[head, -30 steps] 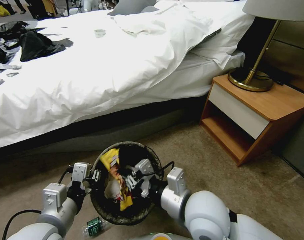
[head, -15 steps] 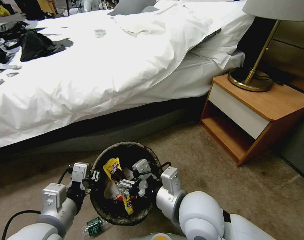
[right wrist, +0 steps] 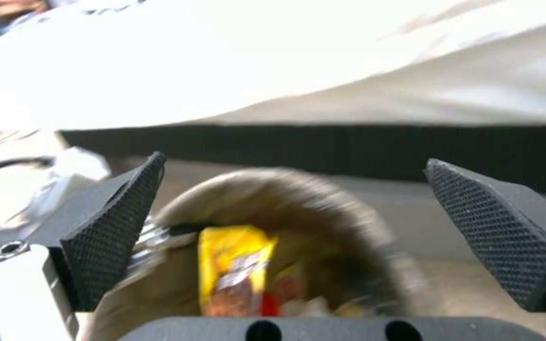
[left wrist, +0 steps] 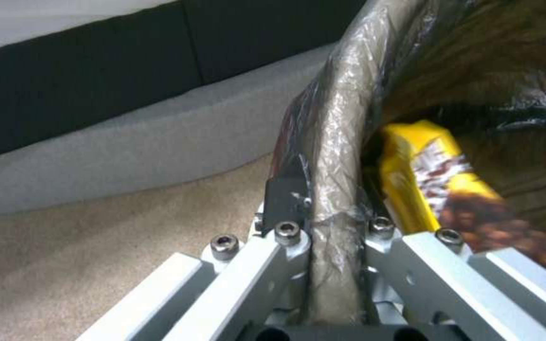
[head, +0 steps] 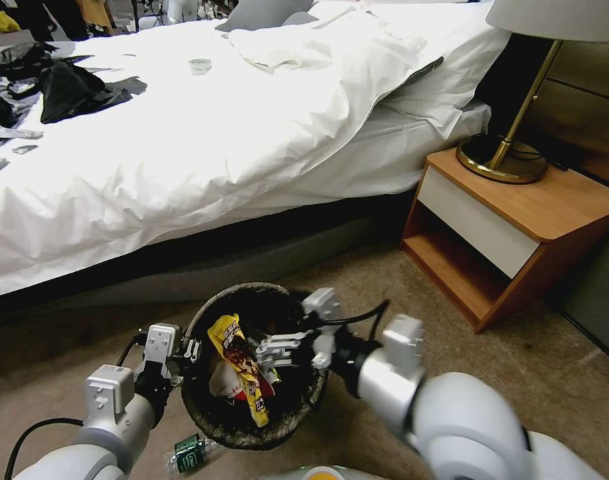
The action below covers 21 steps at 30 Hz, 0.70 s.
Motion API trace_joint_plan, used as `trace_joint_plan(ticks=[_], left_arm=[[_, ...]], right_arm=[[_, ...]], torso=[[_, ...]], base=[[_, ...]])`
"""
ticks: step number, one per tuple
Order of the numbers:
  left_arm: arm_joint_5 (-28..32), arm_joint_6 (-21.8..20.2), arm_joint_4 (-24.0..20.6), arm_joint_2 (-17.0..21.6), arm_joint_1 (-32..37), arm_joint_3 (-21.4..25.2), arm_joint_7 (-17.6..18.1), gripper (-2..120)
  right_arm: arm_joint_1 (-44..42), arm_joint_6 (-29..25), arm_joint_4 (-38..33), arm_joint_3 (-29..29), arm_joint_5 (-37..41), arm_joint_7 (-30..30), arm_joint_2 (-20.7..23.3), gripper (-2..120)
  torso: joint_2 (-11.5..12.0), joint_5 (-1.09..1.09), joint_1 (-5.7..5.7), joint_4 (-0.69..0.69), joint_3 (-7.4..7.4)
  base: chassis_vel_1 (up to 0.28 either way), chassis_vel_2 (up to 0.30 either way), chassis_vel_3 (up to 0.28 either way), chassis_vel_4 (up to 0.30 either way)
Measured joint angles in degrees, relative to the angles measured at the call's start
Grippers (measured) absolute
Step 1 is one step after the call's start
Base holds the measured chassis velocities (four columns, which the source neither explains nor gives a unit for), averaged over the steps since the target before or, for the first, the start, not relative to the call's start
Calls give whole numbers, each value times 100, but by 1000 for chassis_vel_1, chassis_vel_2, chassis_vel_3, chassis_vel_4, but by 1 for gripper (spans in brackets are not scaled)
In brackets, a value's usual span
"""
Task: Pick up the trash bin, then pick up the garbage from the floor and place it into the trash bin.
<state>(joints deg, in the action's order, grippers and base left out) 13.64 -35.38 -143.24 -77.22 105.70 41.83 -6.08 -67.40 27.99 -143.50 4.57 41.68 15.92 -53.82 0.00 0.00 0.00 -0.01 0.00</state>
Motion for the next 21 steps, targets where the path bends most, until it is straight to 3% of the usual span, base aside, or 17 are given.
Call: trace_joint_plan(ticks=[4, 6, 8, 10, 12, 16, 21], left_arm=[[1, 0, 0, 11, -6, 7, 0, 1], [2, 6, 0, 2, -25, 16, 0, 1], [2, 6, 0, -2, -26, 16, 1, 1], [18, 9, 0, -33, -35, 17, 2, 1], [25, 9, 0, -34, -37, 17, 2, 1], [56, -1, 0, -43, -56, 28, 3, 1], [62, -37, 0, -59, -79, 29, 2, 1]], right_arm=[[-485, -374, -4, -369, -598, -100, 6, 100], [-1119, -881, -3, -1011, -1338, -156, -170, 100], [-1178, -931, -3, -1091, -1416, -162, -205, 100], [-1739, -1393, 60, -1926, -2132, -233, -632, 100], [-1856, -1478, 100, -2080, -2272, -243, -731, 100], [-2695, -2107, 442, -3059, -3123, -541, -1408, 100], [-3393, -2626, 668, -3576, -3445, -924, -1821, 100]], torso=[[0, -1, 0, 2, 0], [0, 0, 0, 2, 0], [0, 0, 0, 2, 0], [0, 1, 0, 0, 0], [0, 1, 0, 2, 0], [0, 0, 0, 2, 0], [0, 0, 0, 2, 0]], base=[[0, 0, 0, 0], [0, 0, 0, 0], [0, 0, 0, 0], [0, 0, 0, 0], [0, 0, 0, 0], [0, 0, 0, 0], [0, 0, 0, 0]])
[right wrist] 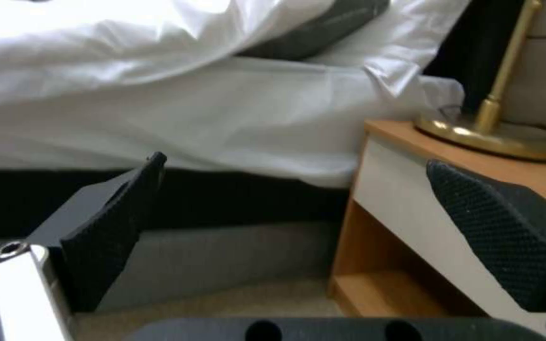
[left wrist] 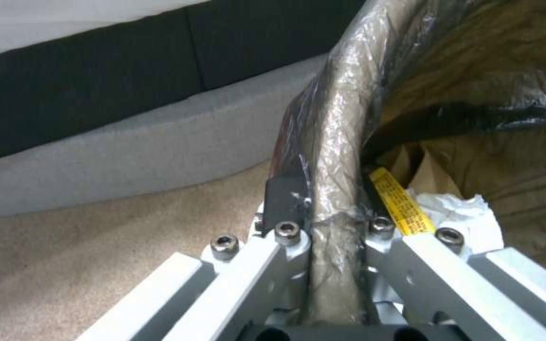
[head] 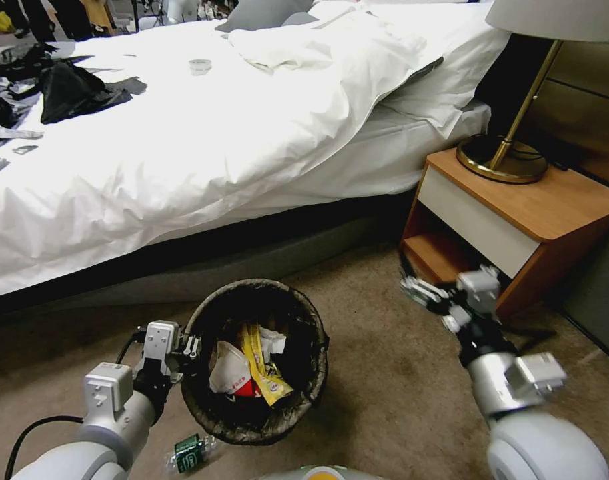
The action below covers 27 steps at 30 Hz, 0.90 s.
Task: Pick up the trash bin, then pick up the garbage from the floor and place it into the trash bin.
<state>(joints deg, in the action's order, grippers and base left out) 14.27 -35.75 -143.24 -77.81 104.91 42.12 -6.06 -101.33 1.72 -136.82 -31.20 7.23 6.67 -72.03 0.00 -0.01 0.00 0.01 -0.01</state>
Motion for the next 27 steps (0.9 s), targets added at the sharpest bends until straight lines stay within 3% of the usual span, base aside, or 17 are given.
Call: trace_joint_plan(ticks=[6, 27], left_arm=[[26, -27, 0, 11, 10, 30, -1, 1], [19, -51, 0, -10, 79, 73, 30, 1]], right_arm=[[-380, -387, 83, -168, -19, -9, -38, 100], [-420, -503, 252, -267, 241, 110, -23, 100]], torso=[[0, 0, 0, -1, 0], [0, 1, 0, -2, 1]], base=[[0, 0, 0, 0], [60, 60, 67, 61]])
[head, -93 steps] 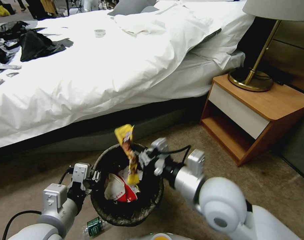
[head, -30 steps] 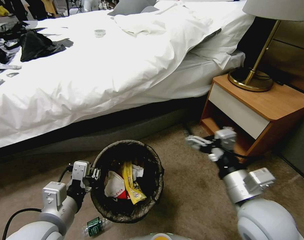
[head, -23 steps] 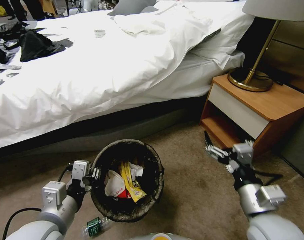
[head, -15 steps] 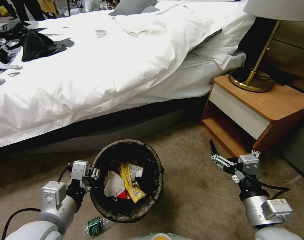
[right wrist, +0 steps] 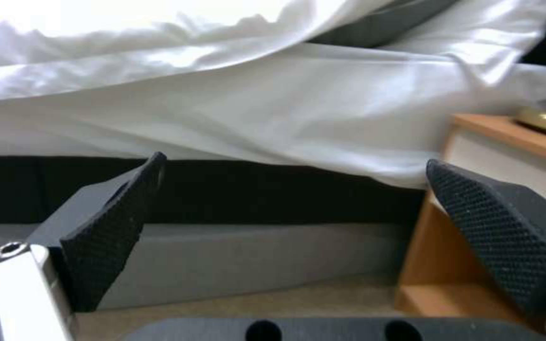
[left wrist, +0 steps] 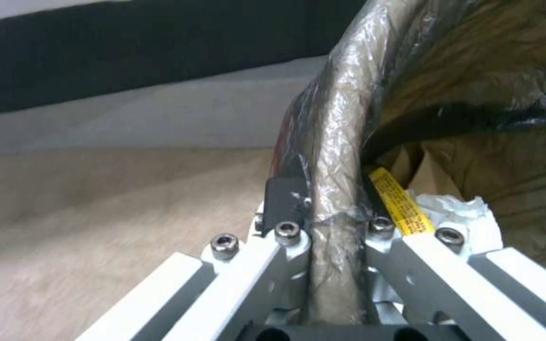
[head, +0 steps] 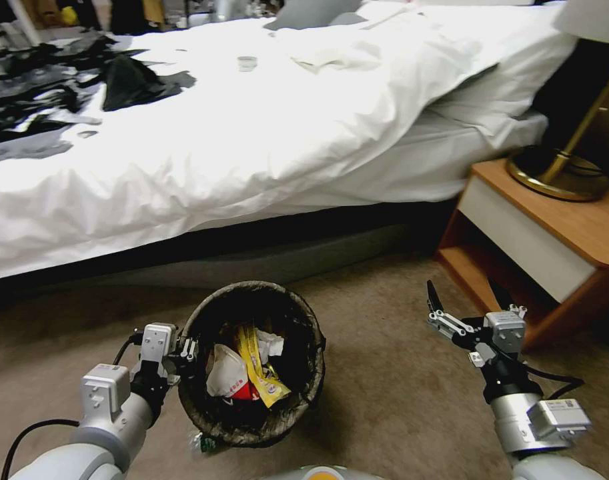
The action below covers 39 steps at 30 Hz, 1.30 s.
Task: Pick up the trash bin, then pick up the garbage from the floor and place it into the trash bin.
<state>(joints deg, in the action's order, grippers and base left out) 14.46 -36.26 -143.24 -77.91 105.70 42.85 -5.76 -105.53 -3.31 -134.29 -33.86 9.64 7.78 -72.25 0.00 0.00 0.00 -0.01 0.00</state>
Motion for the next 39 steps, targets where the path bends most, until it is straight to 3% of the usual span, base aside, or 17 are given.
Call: trace_joint_plan(ticks=[39], left_arm=[[-8, 10, 0, 11, 12, 13, 11, 1]], right_arm=[[71, 130, 185, 70, 192, 1, 19, 100]], torso=[[0, 0, 0, 1, 0]], base=[[124, 125, 126, 127]])
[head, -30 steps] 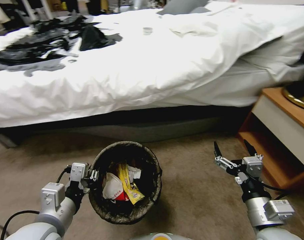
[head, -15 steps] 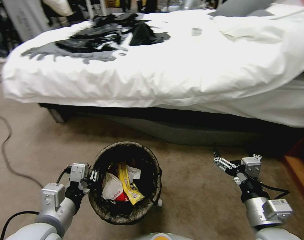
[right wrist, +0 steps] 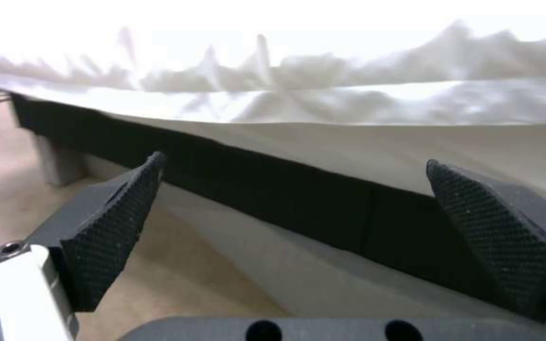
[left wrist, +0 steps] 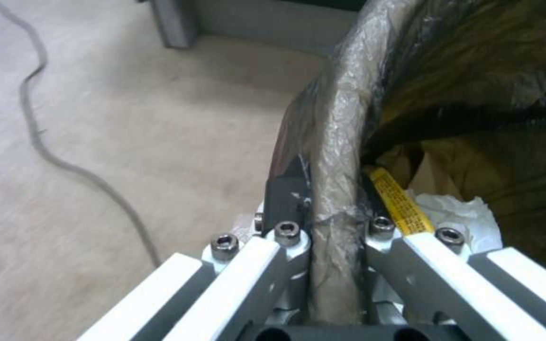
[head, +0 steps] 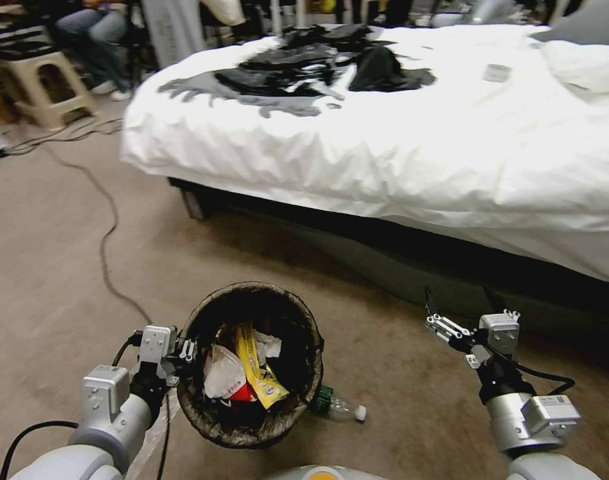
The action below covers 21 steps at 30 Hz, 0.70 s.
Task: Pick up the trash bin, then pick up the garbage from the floor and place it into the trash bin.
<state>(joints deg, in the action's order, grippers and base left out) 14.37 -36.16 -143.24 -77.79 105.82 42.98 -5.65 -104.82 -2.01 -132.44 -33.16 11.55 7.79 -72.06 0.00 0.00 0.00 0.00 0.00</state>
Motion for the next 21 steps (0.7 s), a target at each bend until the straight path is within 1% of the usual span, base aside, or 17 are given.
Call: trace_joint_plan(ticks=[12, 15, 17, 21], left_arm=[[0, 18, 0, -6, -9, -10, 4, 1], [0, 20, 0, -10, -10, -14, 5, 1], [1, 22, 0, -12, -12, -19, 5, 1], [3, 25, 0, -12, -24, -24, 5, 1]], right_arm=[[-77, -8, 66, -24, 30, -30, 14, 100], [-94, -18, 101, -42, 33, -61, 16, 100], [-102, -25, 125, -48, 33, -76, 16, 100], [-119, -27, 135, -49, 34, -82, 14, 100]], torso=[[0, 0, 0, -2, 0], [0, 0, 0, -1, 0], [0, 0, 0, 1, 0], [0, 0, 0, 1, 0]], base=[[121, 125, 116, 122], [76, 66, 72, 63], [0, 0, 0, 0], [0, 0, 0, 0]])
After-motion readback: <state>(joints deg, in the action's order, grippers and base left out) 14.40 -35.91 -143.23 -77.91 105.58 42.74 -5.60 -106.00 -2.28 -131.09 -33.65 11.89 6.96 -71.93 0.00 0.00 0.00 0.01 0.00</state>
